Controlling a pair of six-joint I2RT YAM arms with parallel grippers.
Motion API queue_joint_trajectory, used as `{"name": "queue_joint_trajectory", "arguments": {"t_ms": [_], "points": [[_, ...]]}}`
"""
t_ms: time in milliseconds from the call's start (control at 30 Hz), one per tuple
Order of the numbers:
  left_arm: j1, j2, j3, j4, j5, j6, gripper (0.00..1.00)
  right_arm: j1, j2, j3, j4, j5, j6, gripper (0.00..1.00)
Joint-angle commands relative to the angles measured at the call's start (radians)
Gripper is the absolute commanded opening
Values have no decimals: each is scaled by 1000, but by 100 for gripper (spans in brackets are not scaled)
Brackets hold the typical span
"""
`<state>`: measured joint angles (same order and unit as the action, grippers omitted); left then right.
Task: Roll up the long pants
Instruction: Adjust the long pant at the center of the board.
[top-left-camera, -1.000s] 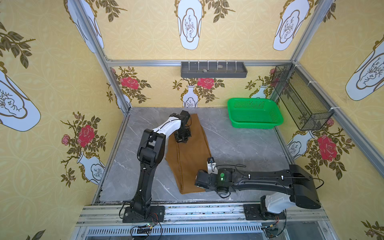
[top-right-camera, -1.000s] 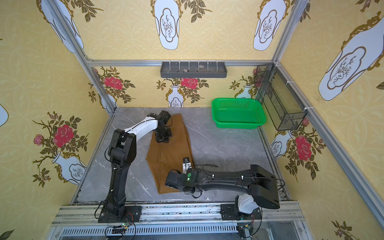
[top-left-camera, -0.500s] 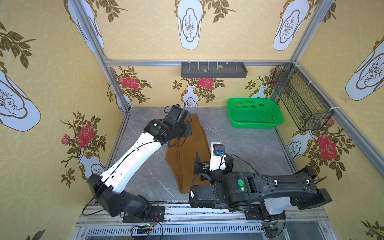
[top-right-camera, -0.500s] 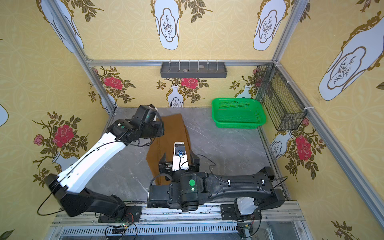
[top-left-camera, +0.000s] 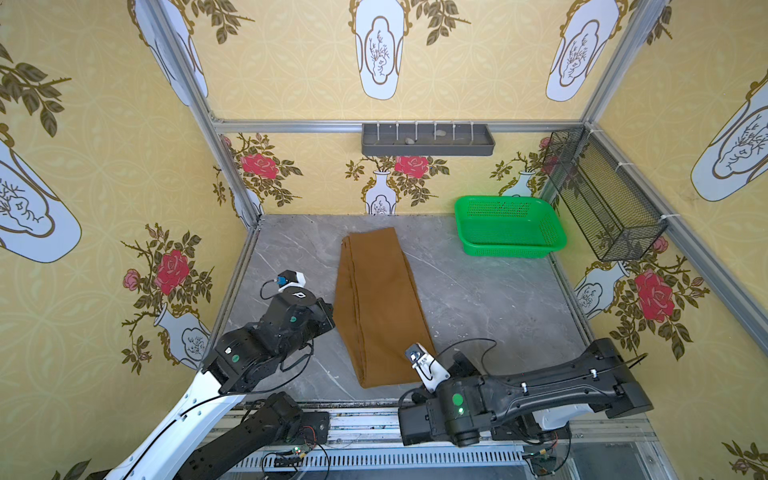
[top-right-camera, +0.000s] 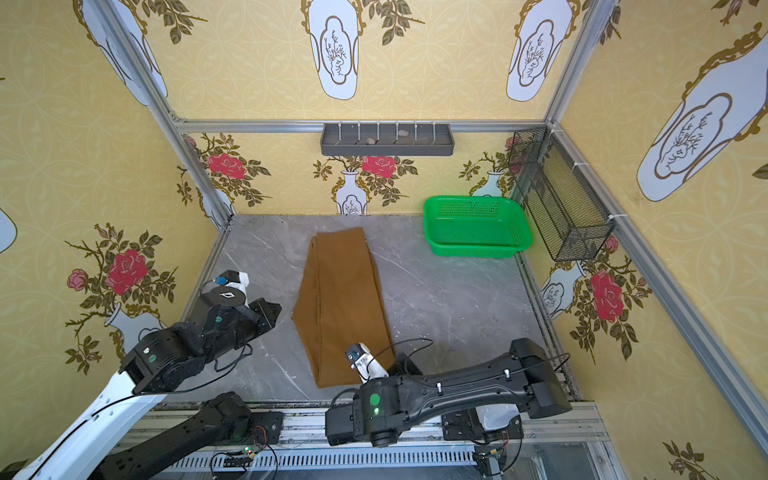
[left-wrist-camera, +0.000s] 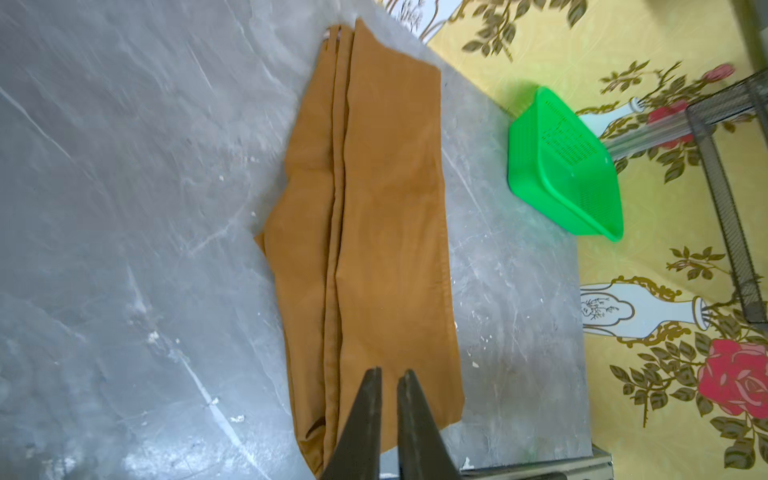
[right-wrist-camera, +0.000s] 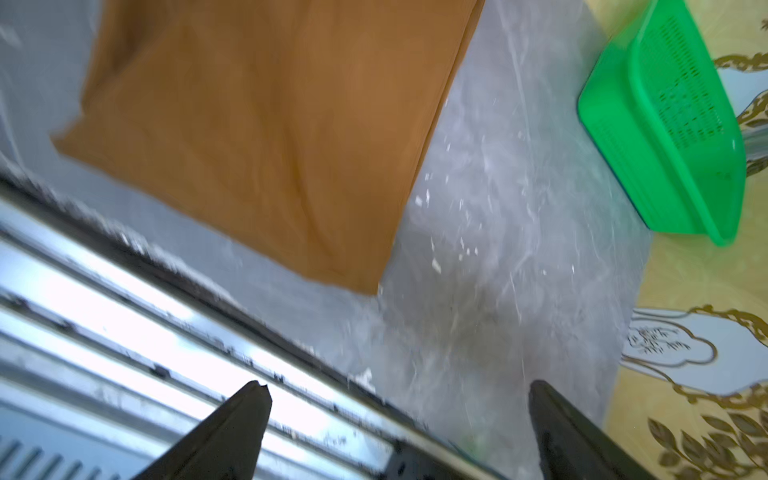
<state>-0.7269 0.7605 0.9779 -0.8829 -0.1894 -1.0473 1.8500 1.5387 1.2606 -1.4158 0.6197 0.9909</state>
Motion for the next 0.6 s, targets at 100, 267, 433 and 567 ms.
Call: {"name": "queue_joint_trajectory", "arguments": {"t_ms": [100,267,433,567], "points": [[-1,86,-164,308,195,-110,6,173,272,-1,-88,-142,-85,98],[-2,158,-295,594,241,-304,4,169,248,-65,23,-47,-216,98],[-25,279,-371,714,249,-474,1,144,255,-50,115,-65,-296,98],[-108,395,-305,611,210,-525,0,126,283,26,190,-47,-382,97]]}}
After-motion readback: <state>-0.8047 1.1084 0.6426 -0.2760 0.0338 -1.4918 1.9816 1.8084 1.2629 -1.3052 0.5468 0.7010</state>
